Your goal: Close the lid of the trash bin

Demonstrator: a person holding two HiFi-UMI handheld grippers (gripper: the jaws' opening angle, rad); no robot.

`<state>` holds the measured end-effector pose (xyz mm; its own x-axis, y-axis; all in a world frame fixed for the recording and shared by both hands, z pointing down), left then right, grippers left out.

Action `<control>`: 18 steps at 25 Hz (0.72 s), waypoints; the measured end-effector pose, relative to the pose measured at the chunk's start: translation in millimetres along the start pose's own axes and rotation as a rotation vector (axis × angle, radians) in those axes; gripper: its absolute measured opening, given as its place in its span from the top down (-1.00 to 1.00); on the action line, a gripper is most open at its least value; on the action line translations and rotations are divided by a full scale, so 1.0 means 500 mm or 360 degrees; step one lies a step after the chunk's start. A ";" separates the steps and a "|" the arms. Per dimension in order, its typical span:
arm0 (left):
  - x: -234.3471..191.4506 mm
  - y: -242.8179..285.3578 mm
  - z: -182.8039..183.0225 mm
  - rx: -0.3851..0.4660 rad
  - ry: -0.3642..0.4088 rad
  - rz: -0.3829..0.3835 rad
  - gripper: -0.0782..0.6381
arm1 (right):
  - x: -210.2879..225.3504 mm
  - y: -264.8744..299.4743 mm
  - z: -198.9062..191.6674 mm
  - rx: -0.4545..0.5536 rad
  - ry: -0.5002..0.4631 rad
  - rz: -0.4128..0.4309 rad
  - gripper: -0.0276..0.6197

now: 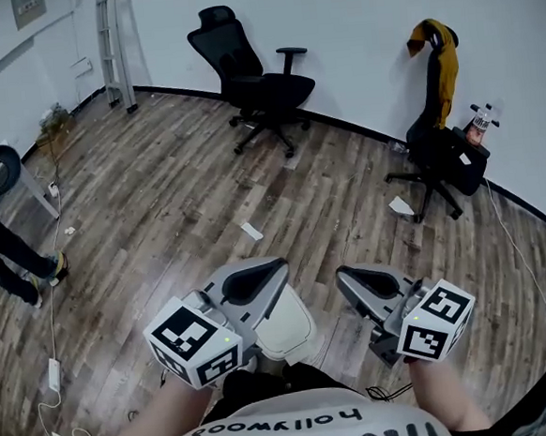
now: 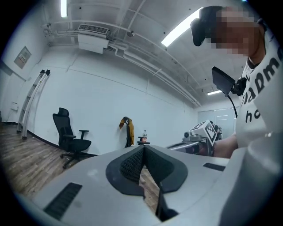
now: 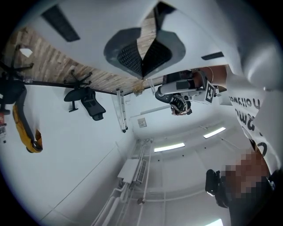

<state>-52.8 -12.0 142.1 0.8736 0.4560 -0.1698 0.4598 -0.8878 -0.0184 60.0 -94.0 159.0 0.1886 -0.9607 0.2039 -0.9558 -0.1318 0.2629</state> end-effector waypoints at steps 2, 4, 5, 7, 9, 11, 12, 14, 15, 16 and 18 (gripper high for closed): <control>0.007 -0.006 -0.001 0.0002 -0.0003 0.0008 0.76 | -0.007 -0.002 -0.001 -0.0001 -0.0015 0.0012 0.89; 0.013 -0.013 -0.001 0.0008 -0.0006 0.0009 0.76 | -0.015 -0.002 -0.002 0.0000 -0.0041 0.0017 0.89; 0.014 -0.015 0.000 0.0011 -0.0006 0.0013 0.76 | -0.018 -0.001 -0.001 0.0001 -0.0050 0.0018 0.89; 0.013 -0.017 0.003 0.0015 -0.0003 0.0022 0.76 | -0.020 0.000 0.000 0.0004 -0.0060 0.0024 0.89; 0.013 -0.019 0.003 0.0018 -0.0003 0.0030 0.76 | -0.022 0.001 -0.003 0.0001 -0.0071 0.0029 0.89; 0.015 -0.022 0.001 0.0014 0.0001 0.0029 0.76 | -0.027 0.000 -0.008 -0.0005 -0.0078 0.0032 0.89; 0.016 -0.022 0.002 0.0009 0.0005 0.0028 0.76 | -0.029 0.000 -0.008 -0.0007 -0.0081 0.0034 0.89; 0.015 -0.019 0.003 0.0001 0.0011 0.0025 0.76 | -0.028 0.000 -0.006 -0.0006 -0.0090 0.0039 0.89; 0.013 -0.016 0.004 0.0000 0.0010 0.0025 0.76 | -0.026 0.001 -0.005 -0.0002 -0.0093 0.0039 0.88; 0.012 -0.014 0.004 0.0000 0.0009 0.0024 0.76 | -0.024 0.001 -0.005 0.0001 -0.0094 0.0037 0.89; 0.010 -0.013 0.003 0.0000 0.0009 0.0022 0.76 | -0.022 0.003 -0.005 0.0005 -0.0091 0.0032 0.89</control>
<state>-51.8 -4.1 139.8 0.8809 0.4438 -0.1647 0.4475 -0.8941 -0.0163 57.1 -83.2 159.7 0.1561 -0.9755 0.1548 -0.9601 -0.1130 0.2560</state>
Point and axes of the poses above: the fingertips, and each gripper's own axes: y forward along the fingers, x to its right, z out of its top, the point moved 4 cm from there along -y, backward along the fingers, and after that the axes turned 13 degrees about -z, right-handed, at the moved point
